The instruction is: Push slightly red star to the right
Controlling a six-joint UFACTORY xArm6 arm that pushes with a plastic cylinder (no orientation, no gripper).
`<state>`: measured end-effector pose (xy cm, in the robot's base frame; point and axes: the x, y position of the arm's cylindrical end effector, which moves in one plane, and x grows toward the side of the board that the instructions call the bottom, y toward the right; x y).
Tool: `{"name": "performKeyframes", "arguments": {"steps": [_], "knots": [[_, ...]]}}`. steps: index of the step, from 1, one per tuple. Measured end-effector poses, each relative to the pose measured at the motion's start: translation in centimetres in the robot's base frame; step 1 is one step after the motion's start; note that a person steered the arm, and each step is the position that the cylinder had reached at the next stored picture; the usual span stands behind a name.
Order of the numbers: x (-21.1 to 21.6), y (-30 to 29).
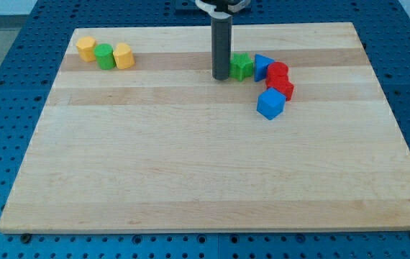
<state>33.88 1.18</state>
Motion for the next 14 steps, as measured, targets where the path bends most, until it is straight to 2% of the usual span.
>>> {"name": "performKeyframes", "arguments": {"steps": [3,6,11,14], "knots": [[0.0,-1.2],[2.3,-1.7],[3.6,5.1],[3.8,6.1]]}}
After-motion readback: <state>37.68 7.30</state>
